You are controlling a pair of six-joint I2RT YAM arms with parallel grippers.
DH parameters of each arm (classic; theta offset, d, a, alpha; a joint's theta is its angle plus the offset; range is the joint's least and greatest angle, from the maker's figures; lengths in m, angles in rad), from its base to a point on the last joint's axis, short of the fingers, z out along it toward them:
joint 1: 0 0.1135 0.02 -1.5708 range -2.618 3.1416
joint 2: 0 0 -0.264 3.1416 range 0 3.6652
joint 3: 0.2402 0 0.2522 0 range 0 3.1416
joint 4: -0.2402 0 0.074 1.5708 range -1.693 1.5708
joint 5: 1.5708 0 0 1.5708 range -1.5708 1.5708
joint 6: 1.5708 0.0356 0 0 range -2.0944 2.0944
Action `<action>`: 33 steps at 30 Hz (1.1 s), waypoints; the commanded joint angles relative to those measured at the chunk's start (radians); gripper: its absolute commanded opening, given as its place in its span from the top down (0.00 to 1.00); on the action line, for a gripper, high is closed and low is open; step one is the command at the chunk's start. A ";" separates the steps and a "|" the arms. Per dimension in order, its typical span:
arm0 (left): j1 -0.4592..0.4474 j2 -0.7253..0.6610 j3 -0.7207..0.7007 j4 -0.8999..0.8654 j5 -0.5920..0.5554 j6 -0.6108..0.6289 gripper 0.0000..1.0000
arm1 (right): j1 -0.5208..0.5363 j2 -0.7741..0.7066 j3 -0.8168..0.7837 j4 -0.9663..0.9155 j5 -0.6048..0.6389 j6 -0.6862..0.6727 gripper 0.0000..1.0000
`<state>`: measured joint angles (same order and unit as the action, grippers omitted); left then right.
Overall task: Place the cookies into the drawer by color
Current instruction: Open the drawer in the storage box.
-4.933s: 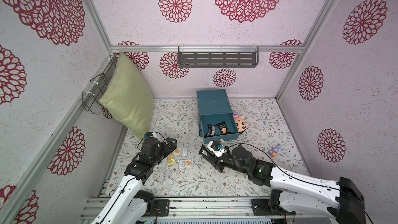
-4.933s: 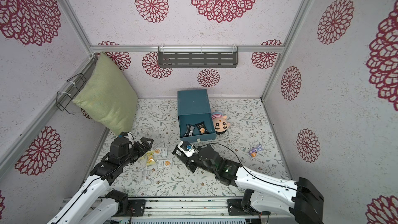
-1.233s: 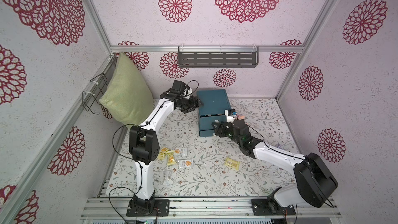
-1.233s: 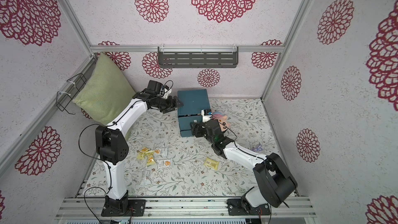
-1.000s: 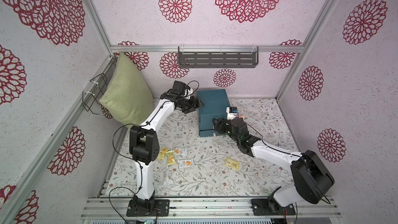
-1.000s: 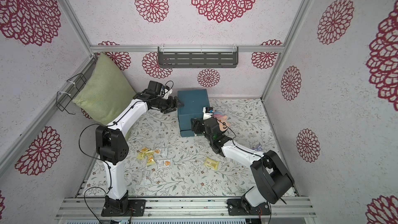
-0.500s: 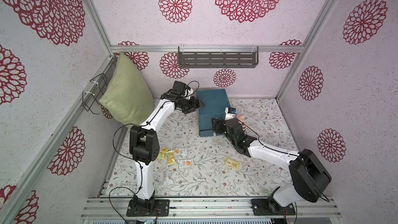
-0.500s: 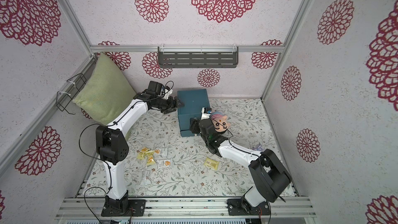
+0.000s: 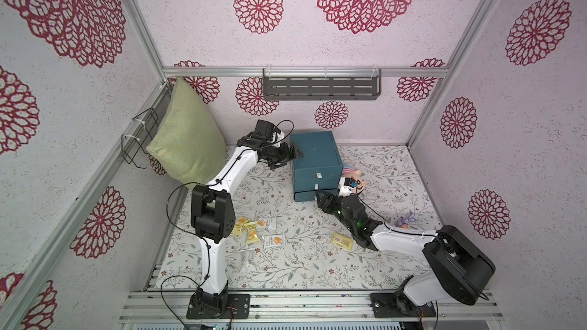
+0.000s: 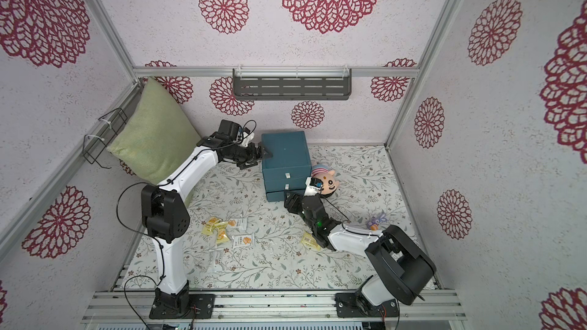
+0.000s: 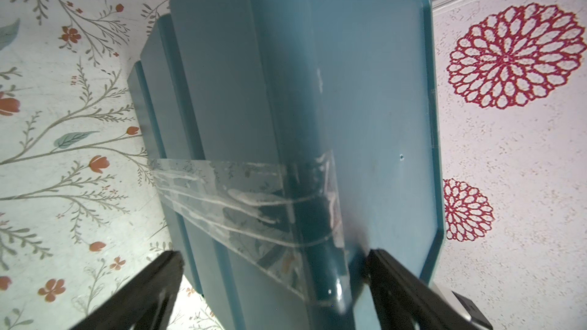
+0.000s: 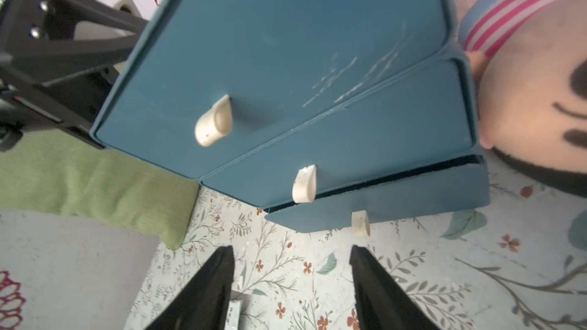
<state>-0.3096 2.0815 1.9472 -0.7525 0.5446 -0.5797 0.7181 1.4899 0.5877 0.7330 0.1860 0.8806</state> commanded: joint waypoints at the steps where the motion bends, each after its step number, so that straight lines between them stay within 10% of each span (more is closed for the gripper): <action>1: 0.000 -0.021 -0.023 -0.041 -0.018 0.012 0.03 | -0.020 0.035 0.004 0.185 -0.050 0.130 0.39; 33: 0.003 -0.023 -0.025 -0.041 -0.014 0.003 0.03 | -0.026 0.246 0.110 0.285 -0.023 0.379 0.57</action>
<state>-0.3096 2.0811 1.9472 -0.7532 0.5449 -0.5800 0.6964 1.7355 0.6647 0.9710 0.1535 1.2457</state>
